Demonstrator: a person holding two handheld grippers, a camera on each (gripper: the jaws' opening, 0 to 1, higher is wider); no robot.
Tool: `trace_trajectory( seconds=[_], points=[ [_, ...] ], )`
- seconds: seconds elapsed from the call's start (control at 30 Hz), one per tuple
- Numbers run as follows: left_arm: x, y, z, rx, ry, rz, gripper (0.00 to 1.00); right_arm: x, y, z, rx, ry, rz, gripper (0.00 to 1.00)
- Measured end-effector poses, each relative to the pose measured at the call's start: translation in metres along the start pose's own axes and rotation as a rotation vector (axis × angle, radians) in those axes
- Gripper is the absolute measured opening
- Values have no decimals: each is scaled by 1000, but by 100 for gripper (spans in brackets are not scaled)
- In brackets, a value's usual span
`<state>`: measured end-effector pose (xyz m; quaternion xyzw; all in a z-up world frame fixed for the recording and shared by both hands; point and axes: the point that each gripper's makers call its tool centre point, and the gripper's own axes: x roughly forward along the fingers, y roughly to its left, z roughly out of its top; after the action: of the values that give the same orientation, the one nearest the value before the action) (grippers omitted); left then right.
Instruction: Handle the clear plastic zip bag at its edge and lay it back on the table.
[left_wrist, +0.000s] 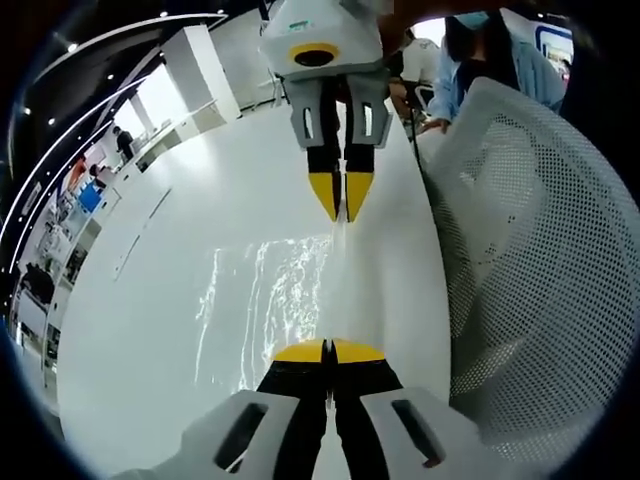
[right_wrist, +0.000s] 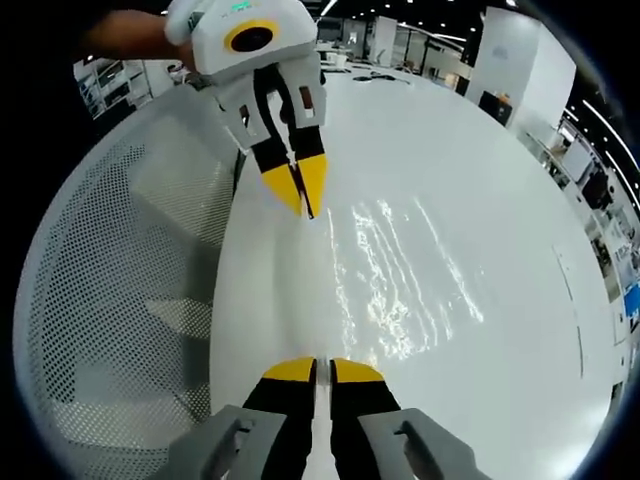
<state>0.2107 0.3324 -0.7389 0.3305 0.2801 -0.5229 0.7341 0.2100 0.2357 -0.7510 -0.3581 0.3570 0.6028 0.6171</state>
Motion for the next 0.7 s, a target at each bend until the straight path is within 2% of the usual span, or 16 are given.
trace_trajectory(
  seconds=[0.13,0.3,0.7],
  points=[
    [0,-2,2,17,-2,-8,0,-2,0,0,6,-11,-1,6],
    [1,-2,2,35,2,-5,0,-5,1,8,59,-52,17,15],
    [2,-4,5,110,-2,-4,0,-15,-1,28,38,-104,4,15]
  ],
)
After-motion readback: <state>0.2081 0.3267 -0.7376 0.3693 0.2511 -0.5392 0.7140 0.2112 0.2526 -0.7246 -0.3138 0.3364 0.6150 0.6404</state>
